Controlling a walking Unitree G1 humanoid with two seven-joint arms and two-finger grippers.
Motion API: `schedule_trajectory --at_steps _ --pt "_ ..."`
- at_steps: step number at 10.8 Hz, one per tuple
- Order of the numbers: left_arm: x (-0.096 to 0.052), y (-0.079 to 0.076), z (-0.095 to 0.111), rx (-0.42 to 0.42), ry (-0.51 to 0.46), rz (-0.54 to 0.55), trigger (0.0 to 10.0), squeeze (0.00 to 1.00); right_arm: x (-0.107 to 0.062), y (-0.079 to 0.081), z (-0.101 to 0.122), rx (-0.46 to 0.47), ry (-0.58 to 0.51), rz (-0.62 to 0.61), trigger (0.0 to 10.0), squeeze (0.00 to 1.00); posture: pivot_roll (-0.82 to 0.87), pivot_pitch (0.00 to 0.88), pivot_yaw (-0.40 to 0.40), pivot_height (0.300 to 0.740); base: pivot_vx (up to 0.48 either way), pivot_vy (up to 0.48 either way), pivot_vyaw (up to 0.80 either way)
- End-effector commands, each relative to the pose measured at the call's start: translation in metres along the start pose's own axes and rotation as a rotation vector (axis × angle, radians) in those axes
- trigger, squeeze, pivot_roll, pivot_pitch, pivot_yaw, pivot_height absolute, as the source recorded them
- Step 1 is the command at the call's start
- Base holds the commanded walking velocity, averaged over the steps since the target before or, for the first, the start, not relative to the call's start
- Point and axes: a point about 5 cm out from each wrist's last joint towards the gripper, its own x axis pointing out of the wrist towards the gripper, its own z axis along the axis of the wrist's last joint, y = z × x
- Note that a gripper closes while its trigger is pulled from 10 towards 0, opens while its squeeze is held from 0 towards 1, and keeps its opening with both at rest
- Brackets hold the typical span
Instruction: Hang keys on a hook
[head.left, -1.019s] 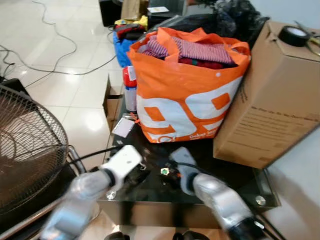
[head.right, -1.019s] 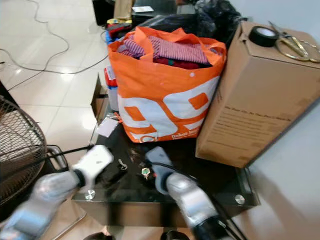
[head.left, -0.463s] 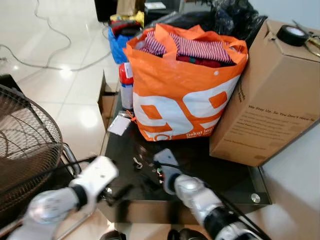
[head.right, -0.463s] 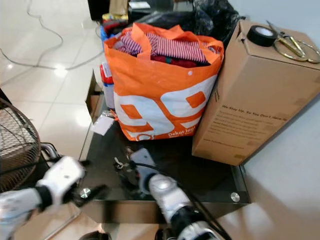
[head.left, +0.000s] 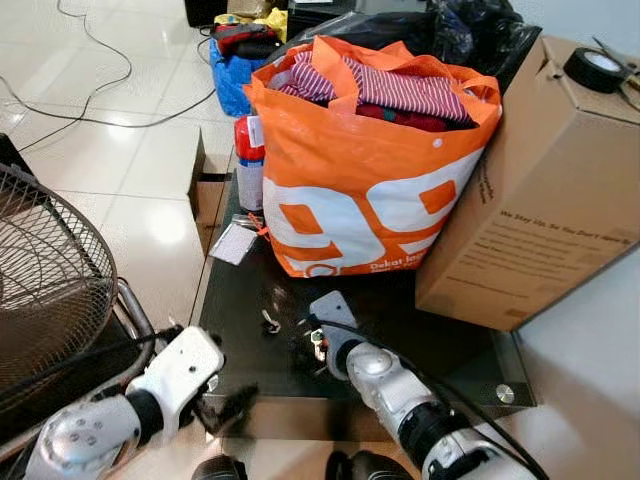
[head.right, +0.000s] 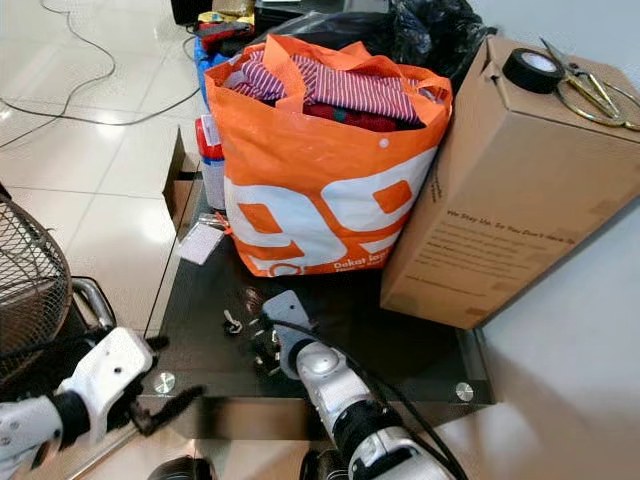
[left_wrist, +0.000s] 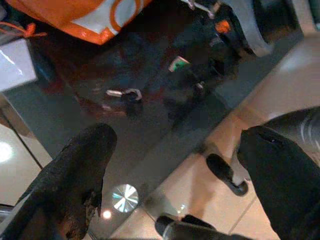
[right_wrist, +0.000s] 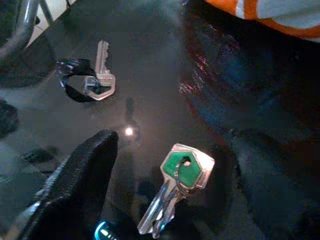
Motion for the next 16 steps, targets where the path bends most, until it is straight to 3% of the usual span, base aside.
schedule_trajectory --at_steps 1,3,7,16 --pt "-0.001 -0.005 0.001 -0.005 -0.004 -0.034 10.0 0.0 -0.001 -0.006 -0.002 -0.002 0.015 -0.013 0.0 0.0 0.01 0.156 -0.113 0.74 0.0 0.0 0.0" --pt "0.0 -0.006 -0.004 -0.009 0.017 -0.05 10.0 0.0 -0.005 -0.014 -0.01 0.018 0.046 0.051 0.0 0.0 0.0 0.147 -0.112 0.74 0.0 0.0 0.0" --pt "0.001 -0.01 -0.006 -0.02 0.025 -0.079 10.0 0.0 -0.006 -0.01 -0.014 0.009 0.062 0.116 0.0 0.0 -0.01 0.145 -0.11 0.74 0.0 0.0 0.0" --pt "0.009 -0.013 -0.007 -0.023 0.023 -0.096 10.0 0.0 -0.007 -0.018 -0.017 0.017 0.067 0.089 0.0 0.0 -0.01 0.126 -0.111 0.74 0.0 0.0 0.0"
